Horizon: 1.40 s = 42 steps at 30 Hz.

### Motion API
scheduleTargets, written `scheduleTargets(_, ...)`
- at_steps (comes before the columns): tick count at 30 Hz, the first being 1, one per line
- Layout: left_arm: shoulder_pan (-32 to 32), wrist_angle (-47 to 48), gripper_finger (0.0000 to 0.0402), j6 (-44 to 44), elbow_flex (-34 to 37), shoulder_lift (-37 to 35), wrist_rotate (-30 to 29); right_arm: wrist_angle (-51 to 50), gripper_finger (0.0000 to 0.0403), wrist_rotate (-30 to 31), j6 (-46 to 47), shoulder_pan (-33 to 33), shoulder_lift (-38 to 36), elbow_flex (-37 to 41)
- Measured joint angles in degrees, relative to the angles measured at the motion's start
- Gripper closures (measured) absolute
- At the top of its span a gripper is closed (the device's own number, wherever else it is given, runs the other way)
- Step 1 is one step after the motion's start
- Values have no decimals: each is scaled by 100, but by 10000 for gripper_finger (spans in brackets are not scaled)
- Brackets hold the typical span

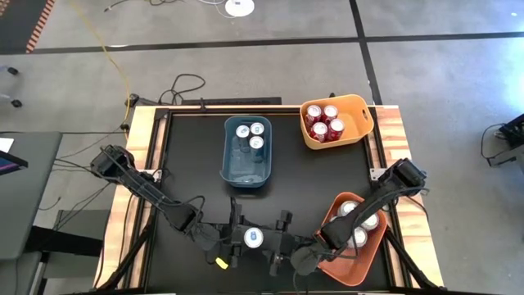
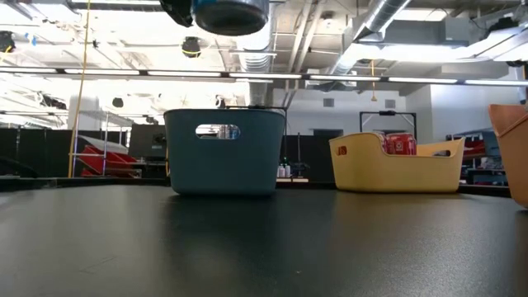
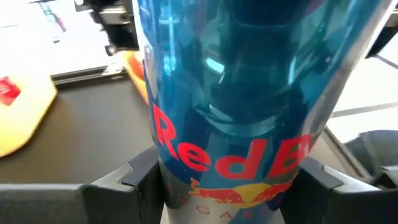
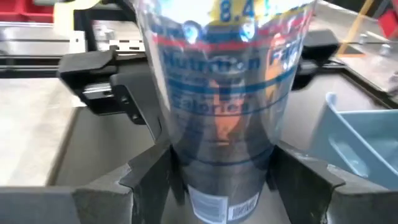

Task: Sort soda cans
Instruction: Put the blue soda can into the blue bin

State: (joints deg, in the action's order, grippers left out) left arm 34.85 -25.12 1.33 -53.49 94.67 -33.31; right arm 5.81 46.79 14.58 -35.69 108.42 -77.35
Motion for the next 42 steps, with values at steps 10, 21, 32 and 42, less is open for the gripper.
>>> scheduleTargets(10,-2,-30,165,114,-2,0,-11,13,159,-55,-198,38,0,-6)
scheduleTargets(21,-12,237,95,351,-24,0,-25,-19,212,-34,-309,59,8,-14)
scheduleTargets(32,508,1827,82,789,-22,-914,-912,-480,211,410,-133,-140,2,-14)
scheduleTargets(42,544,891,77,-307,-18,-1025,-1086,-519,210,86,36,31,-7,-14)
